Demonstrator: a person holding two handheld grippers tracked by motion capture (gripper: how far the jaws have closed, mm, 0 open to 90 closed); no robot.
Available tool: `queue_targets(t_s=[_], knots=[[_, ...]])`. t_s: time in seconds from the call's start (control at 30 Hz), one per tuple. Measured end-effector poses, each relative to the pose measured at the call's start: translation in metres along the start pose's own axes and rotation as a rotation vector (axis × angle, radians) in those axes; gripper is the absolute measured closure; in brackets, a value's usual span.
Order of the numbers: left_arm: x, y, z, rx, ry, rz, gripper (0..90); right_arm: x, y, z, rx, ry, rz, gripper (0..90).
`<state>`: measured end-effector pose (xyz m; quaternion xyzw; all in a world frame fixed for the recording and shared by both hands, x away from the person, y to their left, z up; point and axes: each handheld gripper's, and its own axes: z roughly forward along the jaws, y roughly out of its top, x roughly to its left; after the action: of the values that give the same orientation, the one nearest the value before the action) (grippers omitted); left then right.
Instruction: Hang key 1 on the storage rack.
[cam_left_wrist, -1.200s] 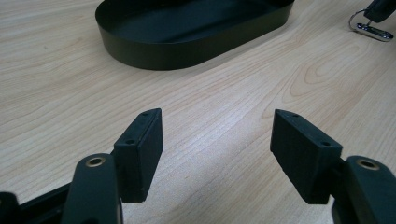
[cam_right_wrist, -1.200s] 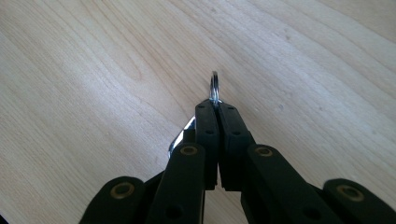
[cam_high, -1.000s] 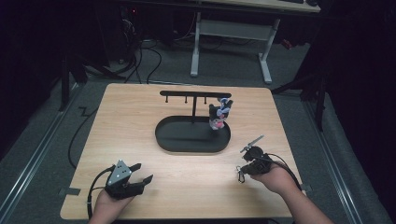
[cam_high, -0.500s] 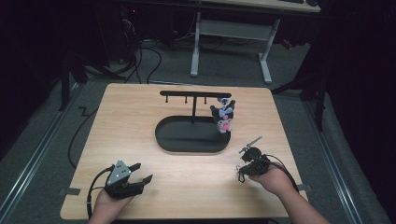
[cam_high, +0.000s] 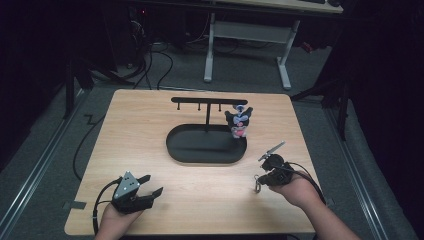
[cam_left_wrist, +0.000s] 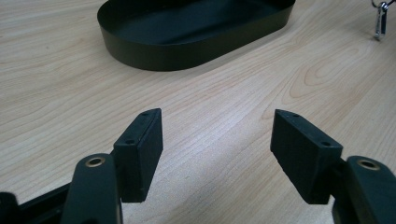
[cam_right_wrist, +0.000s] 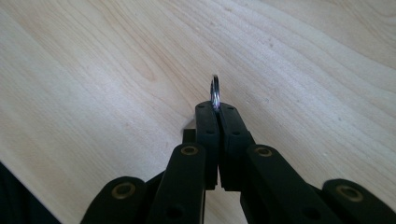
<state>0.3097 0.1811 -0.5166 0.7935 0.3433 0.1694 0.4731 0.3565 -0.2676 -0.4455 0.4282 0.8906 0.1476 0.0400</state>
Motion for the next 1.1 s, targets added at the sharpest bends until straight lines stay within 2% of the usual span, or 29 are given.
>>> queue_targets(t_s=[0.17, 0.23, 0.37, 0.5, 0.63, 0.67, 1.1], knots=[[0.000, 0.000, 0.000, -0.001, 0.000, 0.000, 35.1, 0.000, 0.002, -0.015, -0.010, -0.011, -0.020, 89.0], [0.000, 0.000, 0.000, -0.002, 0.000, 0.000, 35.1, 0.000, 0.003, -0.017, -0.008, -0.007, -0.009, 89.0], [0.000, 0.000, 0.000, -0.003, -0.001, -0.002, 35.1, 0.000, 0.007, -0.023, -0.011, -0.018, -0.025, 89.1], [0.000, 0.000, 0.000, -0.002, -0.001, -0.001, 35.1, 0.002, 0.014, -0.030, -0.004, -0.019, -0.015, 89.1], [0.000, 0.000, 0.000, 0.000, -0.003, 0.002, 35.1, 0.002, 0.018, -0.032, -0.005, -0.018, -0.032, 89.1], [0.000, 0.000, 0.000, -0.002, -0.002, -0.001, 35.1, 0.002, 0.019, -0.033, -0.001, -0.009, -0.020, 89.1], [0.002, -0.001, -0.002, -0.007, -0.001, -0.008, 35.1, 0.003, 0.043, -0.036, -0.011, -0.002, -0.039, 89.0]])
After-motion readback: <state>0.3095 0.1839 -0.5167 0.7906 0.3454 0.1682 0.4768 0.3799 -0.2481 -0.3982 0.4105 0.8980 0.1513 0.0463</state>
